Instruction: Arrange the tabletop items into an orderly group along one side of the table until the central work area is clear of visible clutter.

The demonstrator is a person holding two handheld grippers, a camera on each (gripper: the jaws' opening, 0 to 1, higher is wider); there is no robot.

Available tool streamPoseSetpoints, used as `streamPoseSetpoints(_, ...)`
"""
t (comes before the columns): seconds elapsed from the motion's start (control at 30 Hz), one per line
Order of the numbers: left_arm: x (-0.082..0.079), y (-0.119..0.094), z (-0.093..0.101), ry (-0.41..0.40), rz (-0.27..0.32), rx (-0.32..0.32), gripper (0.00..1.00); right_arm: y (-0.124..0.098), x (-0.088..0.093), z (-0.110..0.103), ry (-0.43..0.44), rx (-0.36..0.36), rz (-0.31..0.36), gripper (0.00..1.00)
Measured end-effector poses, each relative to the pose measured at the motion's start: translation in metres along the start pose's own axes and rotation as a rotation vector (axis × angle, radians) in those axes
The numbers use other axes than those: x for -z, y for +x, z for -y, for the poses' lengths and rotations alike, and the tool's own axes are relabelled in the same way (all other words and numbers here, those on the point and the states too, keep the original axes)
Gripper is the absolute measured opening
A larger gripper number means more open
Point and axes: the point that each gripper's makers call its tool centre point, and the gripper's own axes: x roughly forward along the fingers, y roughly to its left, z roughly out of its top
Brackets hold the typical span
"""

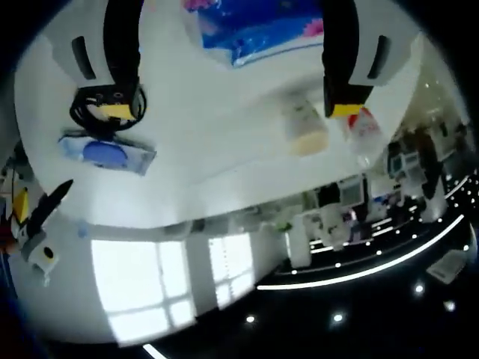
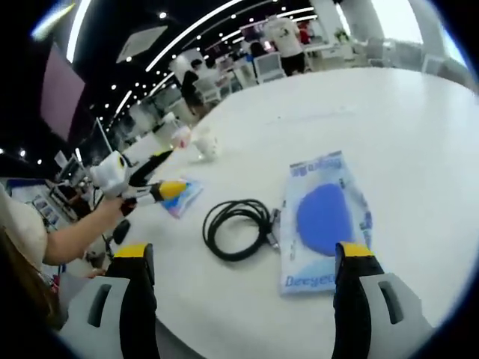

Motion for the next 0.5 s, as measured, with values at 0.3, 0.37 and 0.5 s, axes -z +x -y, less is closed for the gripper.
streamPoseSetpoints(0.3, -0.007, 0.029, 0.051, 0.021, 0.002, 0.148, 0.99, -0.01, 0.007, 0.023, 0.068, 0.093, 0.021, 0.99)
streamPoseSetpoints(0.37, -0.008, 0.034, 0.058, 0.035, -0.003, 0.169, 0.99, -0.011, 0.014, 0.03, 0.059, 0.121, 0.001, 0.99)
streamPoseSetpoints(0.5, -0.009, 0.045, 0.07, 0.044, -0.007, 0.209, 0.99, -0.013, 0.022, 0.041, 0.082, 0.171, -0.012, 0.99)
